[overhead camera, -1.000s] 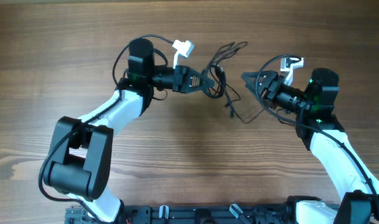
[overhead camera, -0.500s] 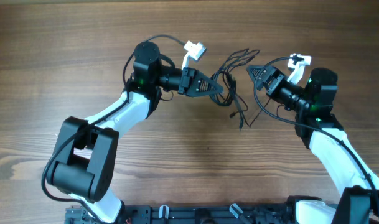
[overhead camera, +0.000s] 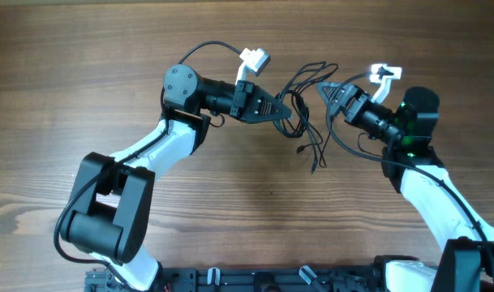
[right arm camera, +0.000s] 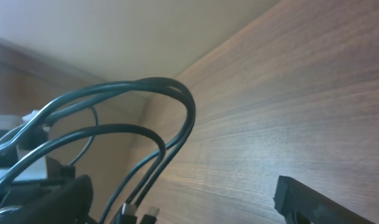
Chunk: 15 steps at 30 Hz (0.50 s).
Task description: Untangle cables
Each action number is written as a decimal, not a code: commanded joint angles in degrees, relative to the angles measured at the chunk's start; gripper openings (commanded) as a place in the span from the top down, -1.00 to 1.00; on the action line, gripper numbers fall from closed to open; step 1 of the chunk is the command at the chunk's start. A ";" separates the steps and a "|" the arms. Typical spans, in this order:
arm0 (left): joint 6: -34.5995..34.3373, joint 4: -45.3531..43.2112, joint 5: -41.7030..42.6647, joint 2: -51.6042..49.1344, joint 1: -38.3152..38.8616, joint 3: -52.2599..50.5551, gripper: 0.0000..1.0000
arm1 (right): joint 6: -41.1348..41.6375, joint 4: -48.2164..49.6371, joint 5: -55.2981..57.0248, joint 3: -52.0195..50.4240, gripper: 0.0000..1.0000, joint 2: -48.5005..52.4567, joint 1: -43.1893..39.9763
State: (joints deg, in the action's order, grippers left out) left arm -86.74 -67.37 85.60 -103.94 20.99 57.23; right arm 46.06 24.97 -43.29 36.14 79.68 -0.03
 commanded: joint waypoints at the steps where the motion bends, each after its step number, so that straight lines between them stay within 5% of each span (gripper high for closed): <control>1: -0.55 -0.63 -0.13 0.92 1.42 0.42 0.92 | 8.09 0.63 9.03 0.55 -0.81 1.64 5.11; 4: -0.79 -0.66 -0.11 0.94 1.79 0.42 0.92 | 16.50 2.47 16.74 0.55 -0.79 3.85 9.22; 6: -1.20 -0.70 -0.11 0.94 1.77 0.42 0.92 | 19.50 4.61 17.66 0.55 -0.48 5.55 9.84; 7: -1.88 -1.36 -0.09 0.94 1.77 0.42 0.92 | 20.31 5.95 17.84 0.55 -0.13 7.19 9.81; 8: -4.63 -4.42 0.13 0.94 1.77 0.42 0.92 | 17.44 6.40 20.26 0.55 0.56 9.33 9.51; 9: -6.45 -6.80 0.63 0.96 1.68 0.42 0.92 | 15.13 5.70 22.05 0.55 0.85 10.23 9.01; 13: -16.96 -22.73 4.00 1.18 1.60 0.42 0.92 | 7.74 -1.86 28.22 0.55 0.92 12.04 2.08; 15: -17.66 -23.12 4.37 1.57 1.22 0.42 0.92 | 5.40 -4.79 24.50 0.55 0.91 11.80 -5.90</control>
State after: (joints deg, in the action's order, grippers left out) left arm -99.70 -86.59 86.94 -104.99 22.76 57.04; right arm 55.46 24.34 -26.52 37.10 88.95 6.28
